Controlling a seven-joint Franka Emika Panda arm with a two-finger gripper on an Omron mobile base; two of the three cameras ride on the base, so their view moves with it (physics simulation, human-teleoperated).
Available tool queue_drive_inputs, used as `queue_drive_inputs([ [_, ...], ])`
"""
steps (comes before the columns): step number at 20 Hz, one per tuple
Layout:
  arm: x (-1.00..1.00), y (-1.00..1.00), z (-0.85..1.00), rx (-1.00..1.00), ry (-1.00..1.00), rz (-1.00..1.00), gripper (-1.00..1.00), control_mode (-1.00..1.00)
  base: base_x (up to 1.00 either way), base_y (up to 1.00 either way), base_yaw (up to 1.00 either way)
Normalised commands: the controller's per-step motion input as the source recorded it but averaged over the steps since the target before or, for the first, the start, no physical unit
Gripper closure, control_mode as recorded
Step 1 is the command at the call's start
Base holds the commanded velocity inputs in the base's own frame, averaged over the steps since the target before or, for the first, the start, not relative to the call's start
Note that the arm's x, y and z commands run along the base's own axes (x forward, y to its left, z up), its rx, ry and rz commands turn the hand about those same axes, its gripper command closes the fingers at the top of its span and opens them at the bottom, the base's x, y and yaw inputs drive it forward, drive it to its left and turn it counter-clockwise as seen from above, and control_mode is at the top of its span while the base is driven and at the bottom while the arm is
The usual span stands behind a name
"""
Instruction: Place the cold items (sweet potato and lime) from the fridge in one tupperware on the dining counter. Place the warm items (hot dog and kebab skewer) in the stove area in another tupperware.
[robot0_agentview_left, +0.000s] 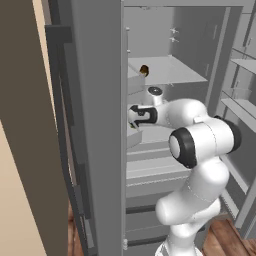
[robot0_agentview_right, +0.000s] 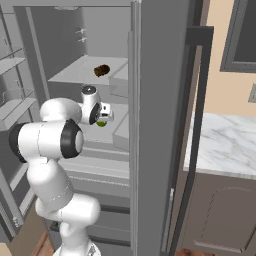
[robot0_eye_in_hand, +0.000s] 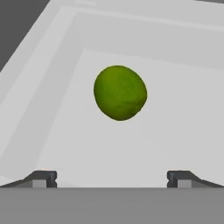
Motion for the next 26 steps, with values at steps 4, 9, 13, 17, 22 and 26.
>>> queue_drive_inputs([
  [4,0.3,0.01,-0.11,0.0,0.0,0.0,-1.0,-1.0,0.0,0.0,0.0],
  [9,0.33,0.04,-0.14,0.0,0.0,0.0,-1.0,-1.0,0.0,0.0,0.0],
  [13,0.34,0.03,-0.2,0.0,0.0,0.0,-1.0,-1.0,0.0,0.0,0.0],
  [17,0.29,0.02,-0.19,0.0,0.0,0.0,-1.0,-1.0,0.0,0.0,0.0],
  [22,0.27,0.03,-0.17,0.0,0.0,0.0,-1.0,-1.0,0.0,0.0,0.0],
  [26,0.15,0.01,-0.15,0.0,0.0,0.0,-1.0,-1.0,0.0,0.0,0.0],
])
